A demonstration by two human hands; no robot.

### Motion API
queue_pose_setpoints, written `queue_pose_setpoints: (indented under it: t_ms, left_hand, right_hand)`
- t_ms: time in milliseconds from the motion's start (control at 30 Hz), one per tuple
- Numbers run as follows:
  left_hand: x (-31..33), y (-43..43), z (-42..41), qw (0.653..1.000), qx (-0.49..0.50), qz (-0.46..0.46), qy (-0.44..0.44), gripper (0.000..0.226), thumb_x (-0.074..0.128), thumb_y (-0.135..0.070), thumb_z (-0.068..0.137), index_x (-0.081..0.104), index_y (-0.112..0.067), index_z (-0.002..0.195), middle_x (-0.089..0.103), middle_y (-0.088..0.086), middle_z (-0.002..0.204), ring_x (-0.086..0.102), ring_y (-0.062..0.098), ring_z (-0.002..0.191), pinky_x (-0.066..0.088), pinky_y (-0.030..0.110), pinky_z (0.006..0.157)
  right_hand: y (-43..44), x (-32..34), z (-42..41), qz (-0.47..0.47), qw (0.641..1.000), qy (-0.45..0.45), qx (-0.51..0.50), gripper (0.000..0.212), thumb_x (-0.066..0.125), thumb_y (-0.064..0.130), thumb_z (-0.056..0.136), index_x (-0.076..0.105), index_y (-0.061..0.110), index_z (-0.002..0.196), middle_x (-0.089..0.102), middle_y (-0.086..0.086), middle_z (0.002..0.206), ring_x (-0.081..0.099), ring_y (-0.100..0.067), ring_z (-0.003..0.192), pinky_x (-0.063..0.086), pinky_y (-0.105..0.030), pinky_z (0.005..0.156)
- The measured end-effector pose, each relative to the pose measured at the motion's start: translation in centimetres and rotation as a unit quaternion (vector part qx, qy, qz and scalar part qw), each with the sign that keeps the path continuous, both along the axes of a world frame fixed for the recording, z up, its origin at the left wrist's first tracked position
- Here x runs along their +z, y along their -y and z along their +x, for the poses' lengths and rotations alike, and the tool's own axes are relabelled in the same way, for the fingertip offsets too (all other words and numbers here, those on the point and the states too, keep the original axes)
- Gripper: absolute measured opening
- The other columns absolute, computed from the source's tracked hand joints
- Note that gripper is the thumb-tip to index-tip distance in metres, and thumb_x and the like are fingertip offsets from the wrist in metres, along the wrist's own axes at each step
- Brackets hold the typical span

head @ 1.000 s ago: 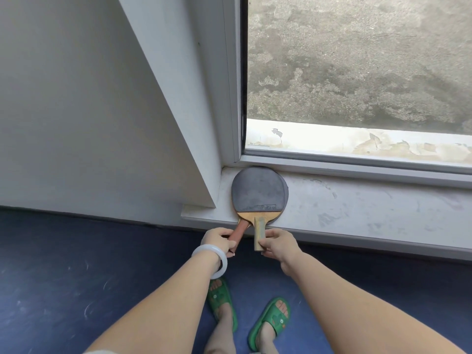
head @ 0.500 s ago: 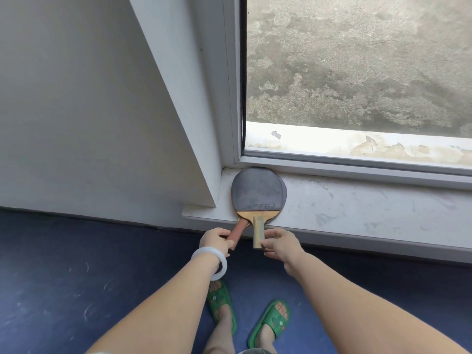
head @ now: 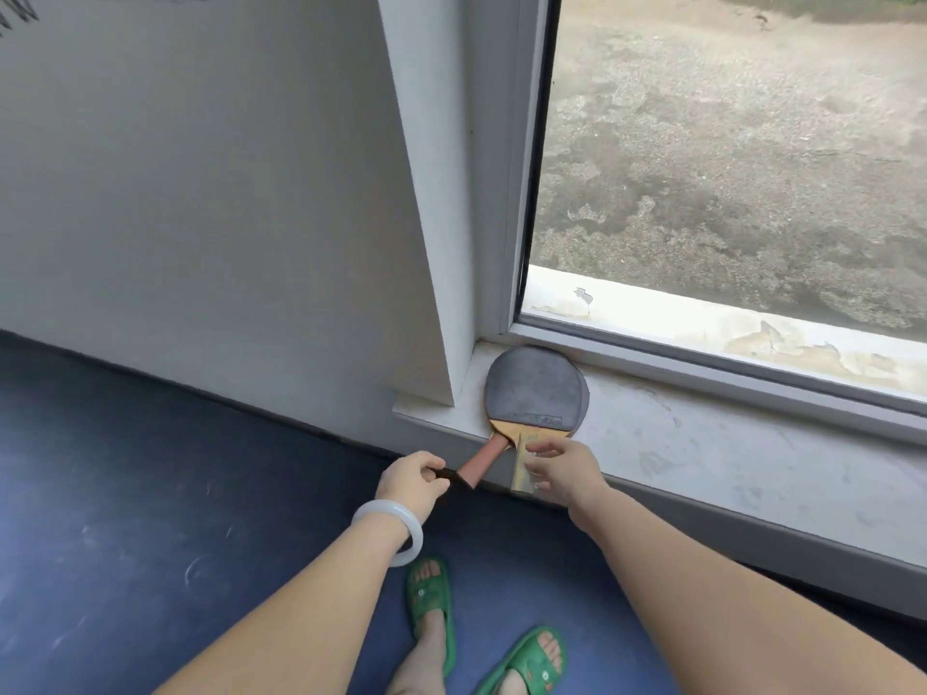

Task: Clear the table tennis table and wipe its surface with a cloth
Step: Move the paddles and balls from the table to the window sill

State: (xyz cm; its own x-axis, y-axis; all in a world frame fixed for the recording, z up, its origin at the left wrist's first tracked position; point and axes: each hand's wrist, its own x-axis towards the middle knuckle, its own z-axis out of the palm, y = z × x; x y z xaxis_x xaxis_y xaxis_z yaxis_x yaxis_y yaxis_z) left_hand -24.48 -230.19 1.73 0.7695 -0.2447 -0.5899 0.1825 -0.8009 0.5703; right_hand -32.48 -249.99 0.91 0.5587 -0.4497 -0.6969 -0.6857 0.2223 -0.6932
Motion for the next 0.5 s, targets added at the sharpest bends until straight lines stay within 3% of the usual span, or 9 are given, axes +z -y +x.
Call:
queue_pose_setpoints:
  t_ms: [67,200,333,400,500]
  left_hand:
    - [0.6,-1.6,-0.6,0.999,0.031,-0.01,0.011,0.022,0.063,-0.016,0.093,0.065,-0.026,0.112,0.064,-0.004,0.108,0.06,0.015,0.082,0.046,0.024,0.075]
    - [1.8,-5.3,-1.8,0.996,0.083,-0.008,0.026,0.021,0.06,-0.016,0.094,0.065,-0.028,0.111,0.065,-0.007,0.106,0.062,0.015,0.084,0.043,0.021,0.067]
    - [2.9,-7.7,-2.4,0.993,0.115,-0.001,0.022,0.02,0.06,-0.016,0.094,0.064,-0.025,0.112,0.065,-0.002,0.109,0.059,0.014,0.082,0.045,0.023,0.072]
    - [3.5,-8.4,-2.6,0.993,0.113,0.003,0.018,0.022,0.06,-0.015,0.094,0.064,-0.02,0.115,0.065,-0.001,0.106,0.058,0.015,0.083,0.046,0.024,0.077]
    - [4.8,-9.5,-3.5,0.997,0.067,0.008,0.026,0.024,0.061,-0.016,0.094,0.063,-0.017,0.117,0.06,-0.005,0.096,0.056,0.012,0.086,0.041,0.02,0.077]
  right_hand:
    - [-0.8,0.0,0.7,-0.012,0.999,0.015,0.031,0.016,0.064,-0.002,0.087,0.065,0.014,0.086,0.06,-0.009,0.086,0.054,-0.019,0.072,0.046,-0.025,0.059]
    - [-2.8,1.0,1.7,-0.025,0.996,0.031,0.083,0.019,0.064,-0.001,0.088,0.064,0.018,0.084,0.061,-0.008,0.091,0.051,-0.016,0.069,0.043,-0.025,0.06]
    - [-4.5,2.8,1.6,-0.052,0.988,0.036,0.14,0.019,0.065,0.002,0.088,0.065,0.01,0.105,0.063,-0.009,0.101,0.053,-0.013,0.072,0.04,-0.018,0.054]
    - [-5.4,3.9,1.3,-0.076,0.982,0.045,0.168,0.022,0.067,0.003,0.086,0.066,0.01,0.107,0.064,-0.013,0.107,0.055,-0.015,0.076,0.043,-0.019,0.059]
    - [-7.0,5.9,0.8,-0.12,0.972,0.051,0.198,0.023,0.067,0.002,0.085,0.066,0.009,0.107,0.068,-0.009,0.1,0.057,-0.015,0.07,0.047,-0.024,0.064]
